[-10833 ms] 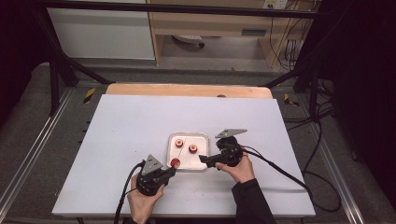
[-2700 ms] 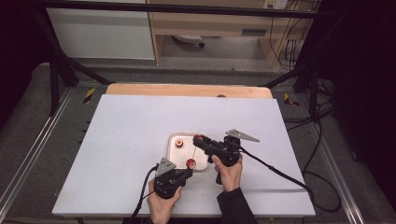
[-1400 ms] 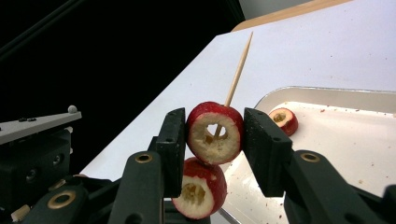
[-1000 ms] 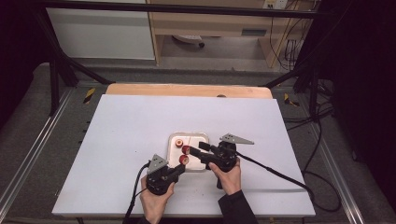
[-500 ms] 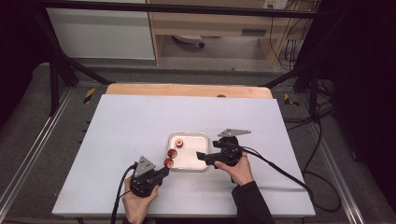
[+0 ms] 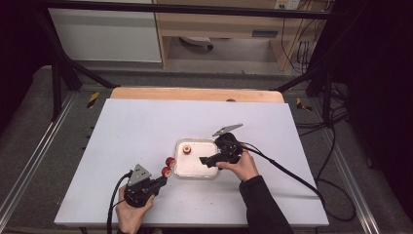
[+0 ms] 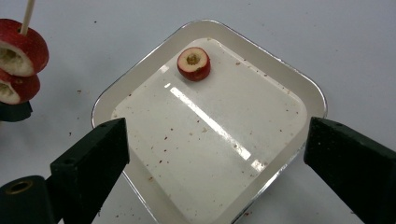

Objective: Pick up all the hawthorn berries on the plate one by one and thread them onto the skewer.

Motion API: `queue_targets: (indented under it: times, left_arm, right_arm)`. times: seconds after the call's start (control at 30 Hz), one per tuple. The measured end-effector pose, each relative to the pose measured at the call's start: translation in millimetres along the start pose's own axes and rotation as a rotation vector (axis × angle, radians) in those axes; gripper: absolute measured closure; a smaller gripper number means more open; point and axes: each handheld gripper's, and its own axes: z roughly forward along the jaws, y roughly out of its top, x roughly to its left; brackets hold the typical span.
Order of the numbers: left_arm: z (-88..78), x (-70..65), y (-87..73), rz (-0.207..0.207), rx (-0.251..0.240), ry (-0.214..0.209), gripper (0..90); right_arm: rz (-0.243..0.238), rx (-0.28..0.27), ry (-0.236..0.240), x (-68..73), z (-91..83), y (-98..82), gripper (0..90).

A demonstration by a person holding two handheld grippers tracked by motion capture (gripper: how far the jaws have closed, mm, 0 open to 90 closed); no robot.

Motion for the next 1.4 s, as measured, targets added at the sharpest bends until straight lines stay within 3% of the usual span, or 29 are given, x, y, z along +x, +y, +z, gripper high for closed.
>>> queue_targets:
  times: [0.23, 0.73, 1.07, 1.33, 1.4]
  left_arm:
    - [-1.3, 4.4, -2.8, -0.005, 0.002, 0.003, 88.2]
    - [-1.0, 7.3, -3.9, -0.002, 0.012, -0.001, 88.2]
    - [0.4, 7.6, -4.1, 0.009, 0.022, 0.002, 88.2]
    - [1.2, 7.0, -4.3, 0.011, 0.027, -0.005, 88.1]
    - [1.5, 6.9, -4.3, 0.012, 0.028, -0.005, 88.2]
  right_arm:
    - [-0.048, 0.060, -0.009, 3.9, 15.5, 15.9, 7.6]
    - [-0.059, 0.104, -0.022, 3.5, 43.0, 45.7, 11.0]
    - [-0.060, 0.142, -0.002, 4.4, 59.7, 59.8, 16.9]
    - [-0.094, 0.210, 0.004, 9.5, 71.5, 67.2, 25.0]
    - [-0.124, 0.234, -0.010, 10.2, 74.5, 68.6, 26.9]
